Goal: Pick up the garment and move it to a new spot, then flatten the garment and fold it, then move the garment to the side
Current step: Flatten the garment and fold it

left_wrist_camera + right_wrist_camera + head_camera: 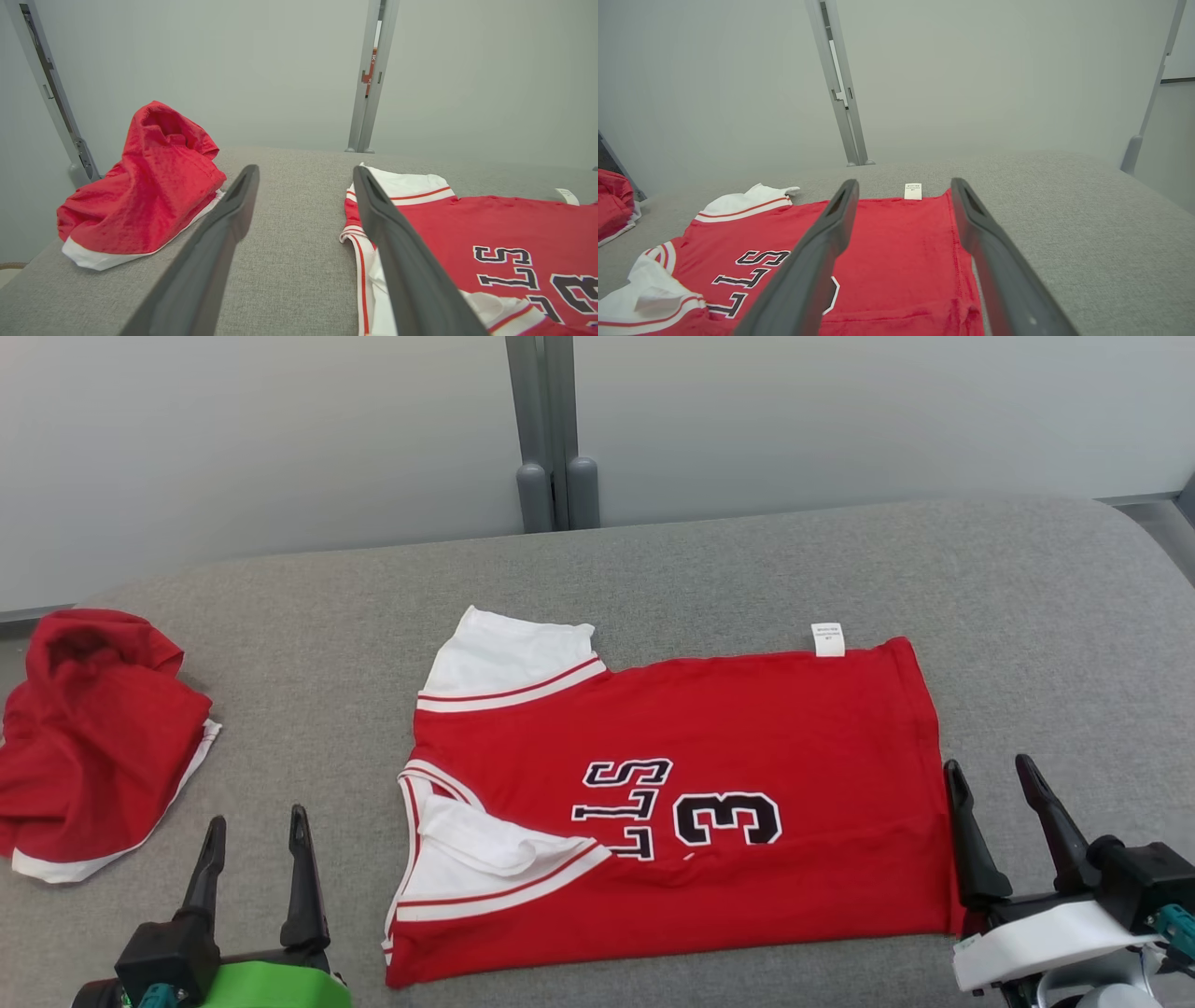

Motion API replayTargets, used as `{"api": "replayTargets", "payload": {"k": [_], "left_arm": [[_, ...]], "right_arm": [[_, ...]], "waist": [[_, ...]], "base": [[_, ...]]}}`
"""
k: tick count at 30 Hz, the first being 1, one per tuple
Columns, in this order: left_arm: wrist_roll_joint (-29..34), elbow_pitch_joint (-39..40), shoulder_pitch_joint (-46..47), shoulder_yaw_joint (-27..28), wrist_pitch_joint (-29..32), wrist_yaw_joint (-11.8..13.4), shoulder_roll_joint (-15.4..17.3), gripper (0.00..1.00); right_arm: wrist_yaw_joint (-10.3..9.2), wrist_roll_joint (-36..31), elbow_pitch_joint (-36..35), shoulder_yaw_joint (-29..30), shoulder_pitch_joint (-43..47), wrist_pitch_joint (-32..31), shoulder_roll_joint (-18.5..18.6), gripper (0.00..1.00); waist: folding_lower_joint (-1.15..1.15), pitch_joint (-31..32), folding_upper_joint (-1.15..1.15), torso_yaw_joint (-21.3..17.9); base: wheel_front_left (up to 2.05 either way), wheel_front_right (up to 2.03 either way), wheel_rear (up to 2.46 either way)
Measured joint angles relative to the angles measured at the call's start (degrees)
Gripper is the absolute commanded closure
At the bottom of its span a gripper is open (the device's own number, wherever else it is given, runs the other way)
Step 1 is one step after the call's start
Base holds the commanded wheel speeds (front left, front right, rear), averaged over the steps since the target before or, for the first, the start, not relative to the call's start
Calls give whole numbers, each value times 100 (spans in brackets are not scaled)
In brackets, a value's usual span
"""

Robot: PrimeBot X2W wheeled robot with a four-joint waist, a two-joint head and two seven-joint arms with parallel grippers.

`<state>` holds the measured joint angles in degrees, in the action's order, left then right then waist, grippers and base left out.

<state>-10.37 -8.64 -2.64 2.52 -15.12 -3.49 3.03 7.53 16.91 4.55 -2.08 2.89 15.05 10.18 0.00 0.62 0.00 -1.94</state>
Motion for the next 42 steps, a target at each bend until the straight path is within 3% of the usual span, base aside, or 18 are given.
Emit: {"api": "replayTargets", "payload": {"k": [25, 33, 42], "left_arm": [[96, -243, 66, 121, 0, -92, 9, 0], [235, -545, 1128, -2, 0, -242, 365, 0], [-80, -1203, 3022, -578, 569, -366, 748, 0]], "right_arm": [[0, -57, 260, -196, -209, 0, -14, 0], [0, -48, 555, -354, -1109, 1, 367, 0], [0, 118, 1579, -750, -2767, -398, 837, 0]], "waist": [[0, -7, 0, -58], [0, -141, 0, -139], [0, -700, 0, -264]], "base": [[0, 0, 0], [0, 0, 0], [0, 0, 0]]}}
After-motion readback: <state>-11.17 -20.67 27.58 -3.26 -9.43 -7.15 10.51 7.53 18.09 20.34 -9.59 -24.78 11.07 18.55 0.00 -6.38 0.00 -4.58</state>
